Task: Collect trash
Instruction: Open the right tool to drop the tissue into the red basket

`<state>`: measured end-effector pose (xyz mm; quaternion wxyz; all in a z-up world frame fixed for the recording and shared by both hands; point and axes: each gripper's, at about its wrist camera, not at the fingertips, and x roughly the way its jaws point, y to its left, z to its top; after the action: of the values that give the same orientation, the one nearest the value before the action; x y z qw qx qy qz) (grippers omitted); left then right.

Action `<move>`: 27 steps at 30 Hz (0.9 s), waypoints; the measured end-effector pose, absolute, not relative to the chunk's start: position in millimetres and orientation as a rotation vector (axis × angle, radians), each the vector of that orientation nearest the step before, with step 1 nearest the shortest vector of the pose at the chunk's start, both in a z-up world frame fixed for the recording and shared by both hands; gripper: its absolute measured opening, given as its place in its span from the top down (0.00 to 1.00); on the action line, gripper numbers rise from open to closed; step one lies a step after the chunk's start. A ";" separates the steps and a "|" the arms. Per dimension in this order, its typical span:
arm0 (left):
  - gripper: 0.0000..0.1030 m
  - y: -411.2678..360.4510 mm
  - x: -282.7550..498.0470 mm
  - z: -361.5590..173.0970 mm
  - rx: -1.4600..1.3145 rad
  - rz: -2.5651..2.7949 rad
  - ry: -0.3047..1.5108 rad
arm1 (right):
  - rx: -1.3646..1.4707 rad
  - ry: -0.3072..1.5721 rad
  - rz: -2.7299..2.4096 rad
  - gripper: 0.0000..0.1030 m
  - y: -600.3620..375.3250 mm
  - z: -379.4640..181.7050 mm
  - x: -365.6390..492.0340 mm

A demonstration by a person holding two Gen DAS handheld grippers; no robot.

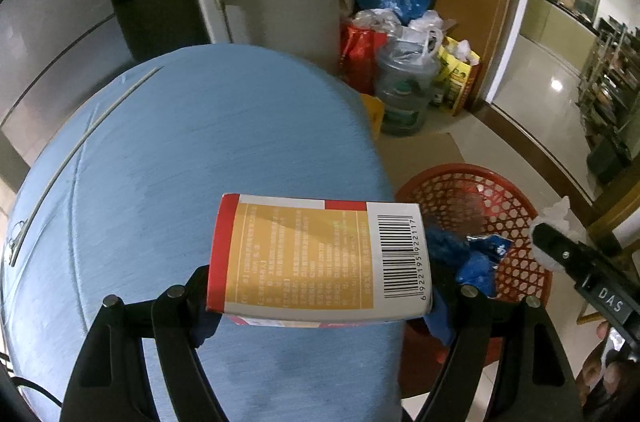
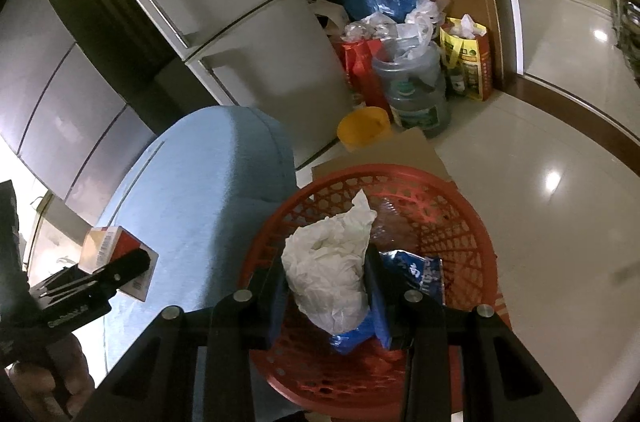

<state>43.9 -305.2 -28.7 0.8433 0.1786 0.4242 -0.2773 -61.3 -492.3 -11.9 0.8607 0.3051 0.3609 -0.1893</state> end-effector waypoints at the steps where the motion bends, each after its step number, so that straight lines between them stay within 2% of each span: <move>1: 0.21 -308.7 42.8 -29.1 0.381 -0.594 0.896 | 0.641 0.759 -0.399 0.63 -493.5 -12.6 -62.1; 27: 0.21 -362.8 27.7 -37.0 0.455 -0.662 0.897 | 0.675 0.809 -0.445 0.62 -539.8 -42.0 -69.1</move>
<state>27.7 -362.8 -37.0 0.8241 0.2140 0.4220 -0.3116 -69.1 -539.8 -42.0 0.8409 0.3196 0.3826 -0.2105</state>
